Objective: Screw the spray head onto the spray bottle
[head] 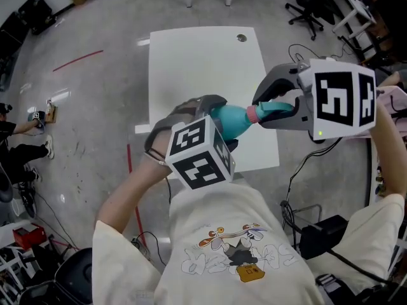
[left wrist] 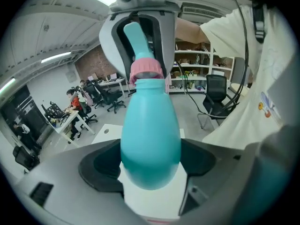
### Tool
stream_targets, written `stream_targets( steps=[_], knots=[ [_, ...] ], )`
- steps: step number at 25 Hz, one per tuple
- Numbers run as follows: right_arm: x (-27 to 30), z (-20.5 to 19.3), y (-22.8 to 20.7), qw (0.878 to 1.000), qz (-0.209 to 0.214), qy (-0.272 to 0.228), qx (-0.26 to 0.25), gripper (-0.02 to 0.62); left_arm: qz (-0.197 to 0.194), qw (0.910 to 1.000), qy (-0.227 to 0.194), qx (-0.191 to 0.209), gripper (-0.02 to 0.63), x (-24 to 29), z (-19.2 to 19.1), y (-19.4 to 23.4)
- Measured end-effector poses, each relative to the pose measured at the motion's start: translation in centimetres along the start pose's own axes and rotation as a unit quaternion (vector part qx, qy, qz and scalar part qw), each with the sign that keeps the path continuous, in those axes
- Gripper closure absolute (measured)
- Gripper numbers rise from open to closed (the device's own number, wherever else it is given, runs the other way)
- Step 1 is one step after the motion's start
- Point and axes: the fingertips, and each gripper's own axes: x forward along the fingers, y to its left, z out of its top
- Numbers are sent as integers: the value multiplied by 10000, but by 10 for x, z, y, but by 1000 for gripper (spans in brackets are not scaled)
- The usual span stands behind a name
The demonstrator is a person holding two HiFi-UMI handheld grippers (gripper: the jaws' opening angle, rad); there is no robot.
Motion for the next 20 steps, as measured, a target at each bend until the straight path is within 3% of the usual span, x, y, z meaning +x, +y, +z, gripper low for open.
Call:
stream_targets(
  steps=[3,7,11,15,17,19,20],
  knots=[
    [4,-8,3,9941,-265,766,-721,471,-287,9994,94,-142,235,8,1,-6],
    [9,-22,-1,9650,-456,1949,-1697,471,-699,9967,312,-263,235,15,0,-14],
    [13,-24,0,9497,-386,2342,-2042,472,-814,9951,530,-165,235,21,0,-17],
    [16,-28,7,9364,-291,2581,-2362,472,-1047,9931,502,-193,235,26,3,-27],
    [17,-32,8,9242,-215,2820,-2567,472,-1166,9917,490,-217,235,30,5,-31],
    [20,-39,7,9175,-146,3072,-2523,472,-1082,9926,511,-197,235,35,5,-30],
    [23,-42,7,9209,-105,3132,-2317,471,-948,9939,538,-180,235,37,3,-28]
  ],
)
